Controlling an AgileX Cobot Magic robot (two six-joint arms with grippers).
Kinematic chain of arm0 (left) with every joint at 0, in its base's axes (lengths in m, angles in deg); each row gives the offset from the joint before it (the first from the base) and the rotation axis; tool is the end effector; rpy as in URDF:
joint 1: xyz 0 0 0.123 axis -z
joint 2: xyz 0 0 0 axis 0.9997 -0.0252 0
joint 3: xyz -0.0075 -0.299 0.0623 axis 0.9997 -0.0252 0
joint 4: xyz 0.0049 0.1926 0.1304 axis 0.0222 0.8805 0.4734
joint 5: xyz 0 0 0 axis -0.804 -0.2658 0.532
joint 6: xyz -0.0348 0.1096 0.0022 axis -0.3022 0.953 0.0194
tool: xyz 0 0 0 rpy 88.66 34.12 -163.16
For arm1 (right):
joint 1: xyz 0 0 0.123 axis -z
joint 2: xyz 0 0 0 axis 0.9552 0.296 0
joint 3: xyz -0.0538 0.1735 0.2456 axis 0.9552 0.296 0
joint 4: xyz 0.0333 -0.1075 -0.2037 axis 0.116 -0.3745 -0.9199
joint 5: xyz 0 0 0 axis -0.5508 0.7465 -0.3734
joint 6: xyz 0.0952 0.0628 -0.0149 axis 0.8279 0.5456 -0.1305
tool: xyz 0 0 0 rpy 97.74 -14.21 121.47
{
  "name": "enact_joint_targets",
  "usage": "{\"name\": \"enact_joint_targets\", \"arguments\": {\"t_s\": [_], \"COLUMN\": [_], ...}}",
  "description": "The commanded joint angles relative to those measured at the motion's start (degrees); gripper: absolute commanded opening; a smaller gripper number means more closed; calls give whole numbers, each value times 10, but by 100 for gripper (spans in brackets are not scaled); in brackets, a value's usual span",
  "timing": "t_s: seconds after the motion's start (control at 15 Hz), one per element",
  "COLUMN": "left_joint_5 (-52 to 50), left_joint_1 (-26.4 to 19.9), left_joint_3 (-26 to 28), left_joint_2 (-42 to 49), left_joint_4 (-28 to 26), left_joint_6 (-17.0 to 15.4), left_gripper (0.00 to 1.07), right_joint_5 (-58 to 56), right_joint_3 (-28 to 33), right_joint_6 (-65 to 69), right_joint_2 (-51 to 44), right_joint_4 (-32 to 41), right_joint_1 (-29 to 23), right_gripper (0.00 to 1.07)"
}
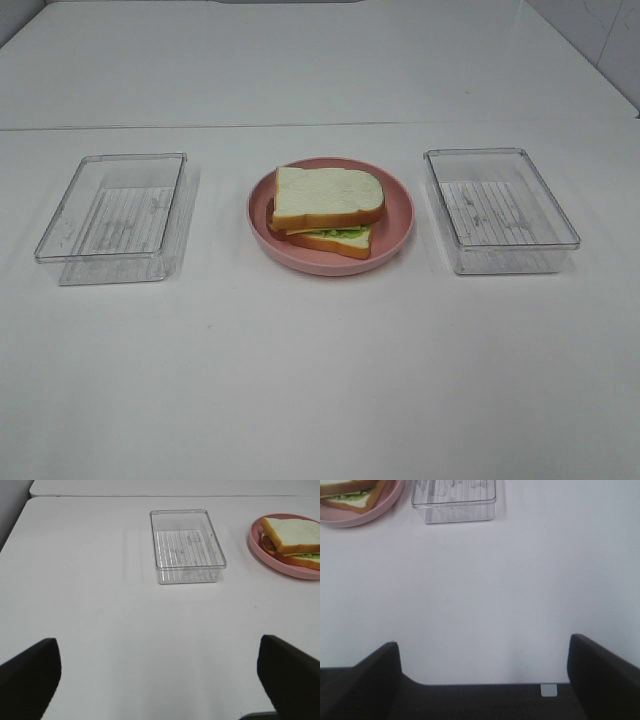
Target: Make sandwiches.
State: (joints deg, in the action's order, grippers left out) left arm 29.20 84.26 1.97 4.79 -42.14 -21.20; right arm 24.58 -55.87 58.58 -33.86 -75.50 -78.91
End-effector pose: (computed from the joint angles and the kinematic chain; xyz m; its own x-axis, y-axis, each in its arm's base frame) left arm -0.0242 -0.0107 0.2606 -0.4492 -0.0308 -0.8929 -0.0051 0.9995 -0.0319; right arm 0.0026 -0.0057 0.2605 -0.6669 -0.0077 -0.7451 -0.0261 0.9996 0.0129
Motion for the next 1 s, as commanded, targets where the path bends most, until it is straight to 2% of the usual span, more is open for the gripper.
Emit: {"name": "enact_joint_targets", "arguments": {"t_s": [0.07, 0.2, 1.0], "left_joint_5": [-6, -6, -6], "left_joint_1": [-1, -1, -1], "left_joint_3": [-1, -1, -1], "left_joint_2": [11, 11, 9], "left_joint_4": [-7, -7, -9], "left_joint_6": [-2, -2, -2], "left_gripper": [102, 102, 102], "right_joint_5": [6, 14, 14], "right_joint_3": [37, 41, 41], "right_joint_6": [-17, -19, -32], "right_joint_2": [-81, -146, -139], "right_joint_4": [4, 2, -21], "right_joint_1": [1, 1, 0], "right_gripper": [87, 87, 87]}}
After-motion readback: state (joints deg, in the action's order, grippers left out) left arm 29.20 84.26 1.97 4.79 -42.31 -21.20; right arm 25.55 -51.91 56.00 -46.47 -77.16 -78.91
